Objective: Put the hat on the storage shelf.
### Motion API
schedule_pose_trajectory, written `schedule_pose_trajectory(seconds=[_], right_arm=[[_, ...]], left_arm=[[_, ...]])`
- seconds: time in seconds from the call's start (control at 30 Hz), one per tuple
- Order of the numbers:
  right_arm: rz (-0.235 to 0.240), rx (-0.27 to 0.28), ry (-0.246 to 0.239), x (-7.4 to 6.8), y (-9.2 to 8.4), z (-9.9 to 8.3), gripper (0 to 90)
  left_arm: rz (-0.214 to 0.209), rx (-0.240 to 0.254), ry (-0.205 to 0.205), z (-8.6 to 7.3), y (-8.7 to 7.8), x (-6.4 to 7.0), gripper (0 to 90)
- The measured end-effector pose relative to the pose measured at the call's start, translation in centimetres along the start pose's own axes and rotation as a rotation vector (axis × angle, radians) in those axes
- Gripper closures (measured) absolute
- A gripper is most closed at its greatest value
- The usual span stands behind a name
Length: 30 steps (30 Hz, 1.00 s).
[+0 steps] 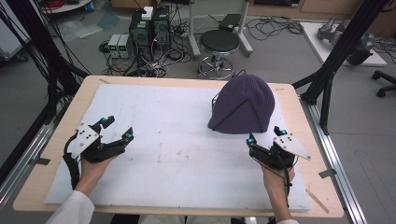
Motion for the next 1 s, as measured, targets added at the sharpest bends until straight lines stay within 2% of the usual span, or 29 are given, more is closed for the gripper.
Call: schedule_pose_trajectory(seconds=[0.2, 0.3, 0.37, 0.5, 0.57, 0.67, 0.73, 0.83, 0.9, 1.0], right_arm=[[0.005, -0.007, -0.011, -0.1, -0.4, -1.5, 11.8], [-0.007, -0.004, -0.002, -0.3, -0.8, -2.3, 11.8], [-0.015, 0.006, -0.016, -0.2, -0.9, -2.6, 11.8], [-0.027, 0.008, -0.017, -0.1, -1.2, -2.7, 11.8], [-0.038, 0.036, -0.018, -0.2, -1.5, -2.5, 11.8], [-0.046, 0.051, -0.015, -0.1, -1.8, -2.6, 11.8], [-0.055, 0.051, -0.007, 0.1, -2.1, -2.7, 11.8], [-0.084, 0.050, 0.016, 0.4, -2.4, -2.9, 11.8], [-0.124, 0.055, 0.006, 0.6, -2.7, -3.1, 11.8], [-0.161, 0.072, 0.009, 0.7, -3.1, -3.0, 11.7]], left_arm=[[0.024, -0.030, -0.005, -1.0, -1.0, -0.7, 21.1], [0.037, -0.036, -0.010, -1.5, -1.6, -1.1, 20.9], [0.051, -0.044, -0.016, -2.0, -2.2, -1.3, 20.7], [0.066, -0.054, -0.022, -2.5, -3.0, -1.5, 20.7], [0.075, -0.057, -0.036, -2.8, -3.4, -1.7, 20.7], [0.095, -0.058, -0.040, -3.1, -4.3, -2.3, 20.7], [0.117, -0.067, -0.056, -3.4, -4.9, -2.9, 20.7], [0.144, -0.093, -0.067, -3.9, -5.8, -3.5, 20.7], [0.176, -0.093, -0.092, -4.0, -6.3, -4.1, 20.7], [0.173, -0.081, -0.089, -3.9, -6.4, -4.2, 20.7]])
Point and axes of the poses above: each handheld gripper's, and its own axes: y roughly forward along the jaws, z roughly out of its top, x roughly to its right, the point moved 9 cm from there along y, roughly forward along the jaws, and after that the axes turned 15 degrees about x, right-handed, at the moved point
